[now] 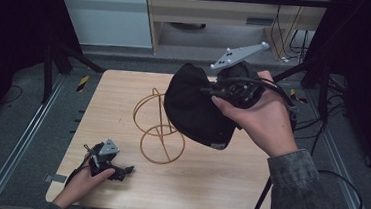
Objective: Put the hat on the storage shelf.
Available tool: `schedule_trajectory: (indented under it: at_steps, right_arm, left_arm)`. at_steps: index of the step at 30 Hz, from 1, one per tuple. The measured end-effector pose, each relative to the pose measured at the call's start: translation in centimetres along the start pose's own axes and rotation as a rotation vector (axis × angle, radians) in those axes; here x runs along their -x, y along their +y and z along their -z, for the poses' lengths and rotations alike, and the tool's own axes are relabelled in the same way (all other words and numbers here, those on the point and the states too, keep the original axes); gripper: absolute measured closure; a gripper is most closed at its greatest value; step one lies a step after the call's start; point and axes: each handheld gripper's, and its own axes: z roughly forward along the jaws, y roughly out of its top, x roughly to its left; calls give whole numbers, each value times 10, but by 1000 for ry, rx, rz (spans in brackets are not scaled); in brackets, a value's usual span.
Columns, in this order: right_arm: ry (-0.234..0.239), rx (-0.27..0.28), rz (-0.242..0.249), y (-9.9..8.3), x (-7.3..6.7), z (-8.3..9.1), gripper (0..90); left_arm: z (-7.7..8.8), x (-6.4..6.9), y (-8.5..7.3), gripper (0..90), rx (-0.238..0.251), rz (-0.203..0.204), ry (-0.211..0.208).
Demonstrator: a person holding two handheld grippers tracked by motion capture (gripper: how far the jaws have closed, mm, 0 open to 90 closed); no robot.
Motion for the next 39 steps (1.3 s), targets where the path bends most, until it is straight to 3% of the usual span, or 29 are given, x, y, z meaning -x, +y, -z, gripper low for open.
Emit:
schedule_trajectory:
  at_steps: [22, 39]
  right_arm:
    - [52, -23, 64, 50, -12, -47, 778]
    - [63, -52, 72, 62, -10, -81, 777]
  left_arm:
    - [0, 0, 0, 0, 1, 0, 1]
    - [0, 0, 0, 0, 1, 0, 2]
